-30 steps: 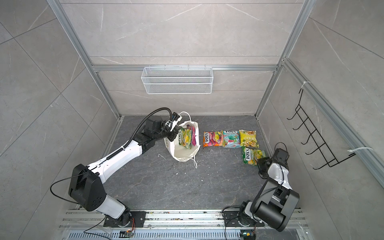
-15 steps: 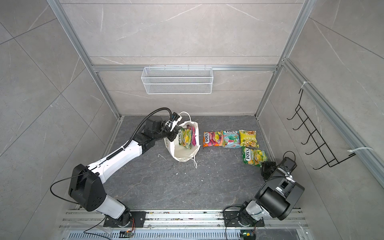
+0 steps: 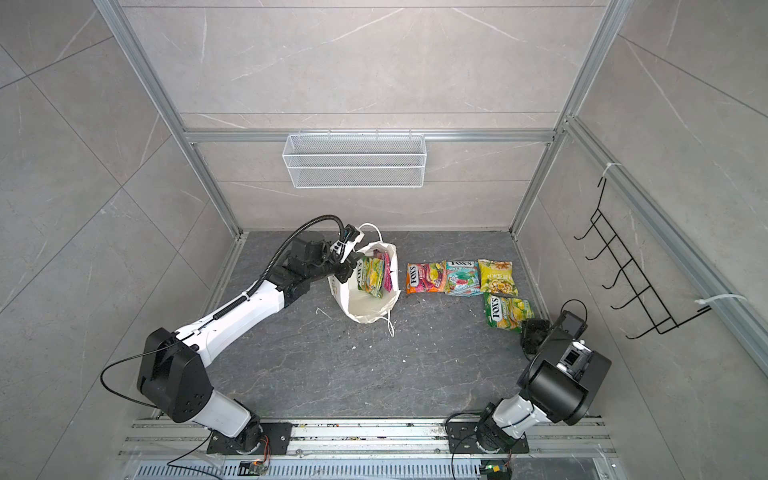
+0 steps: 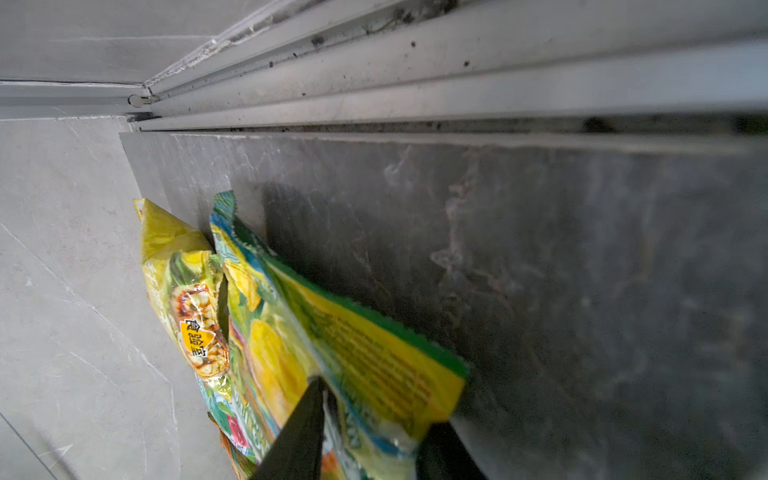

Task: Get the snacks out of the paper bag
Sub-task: 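Raise the right gripper and draw it back nearer the robot, then reach the right gripper over to the paper bag and down inside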

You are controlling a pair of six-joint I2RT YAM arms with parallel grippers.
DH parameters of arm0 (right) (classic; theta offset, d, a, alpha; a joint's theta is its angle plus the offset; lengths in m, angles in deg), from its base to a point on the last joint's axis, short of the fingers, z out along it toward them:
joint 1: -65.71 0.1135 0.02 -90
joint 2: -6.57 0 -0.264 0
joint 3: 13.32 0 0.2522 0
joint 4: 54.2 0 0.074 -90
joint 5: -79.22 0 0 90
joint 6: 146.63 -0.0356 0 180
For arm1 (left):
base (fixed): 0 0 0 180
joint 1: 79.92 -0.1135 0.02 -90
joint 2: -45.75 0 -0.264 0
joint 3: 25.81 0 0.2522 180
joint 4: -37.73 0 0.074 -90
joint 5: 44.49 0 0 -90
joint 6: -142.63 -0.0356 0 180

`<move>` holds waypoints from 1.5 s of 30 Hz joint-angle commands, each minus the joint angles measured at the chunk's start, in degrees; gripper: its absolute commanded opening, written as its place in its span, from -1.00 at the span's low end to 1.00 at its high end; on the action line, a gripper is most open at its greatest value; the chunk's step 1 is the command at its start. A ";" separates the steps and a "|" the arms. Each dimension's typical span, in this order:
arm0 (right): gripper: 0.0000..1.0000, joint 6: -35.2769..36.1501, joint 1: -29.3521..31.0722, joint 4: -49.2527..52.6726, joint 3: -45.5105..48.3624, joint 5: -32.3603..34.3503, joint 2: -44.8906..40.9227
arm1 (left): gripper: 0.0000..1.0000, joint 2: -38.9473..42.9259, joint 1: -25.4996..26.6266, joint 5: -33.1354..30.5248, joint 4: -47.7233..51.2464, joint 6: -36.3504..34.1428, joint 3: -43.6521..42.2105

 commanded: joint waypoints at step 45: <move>-0.78 25.74 44.53 32.59 -30.05 3.68 -23.68 | -1.00 0.72 0.32 1.92 -2.43 0.30 1.39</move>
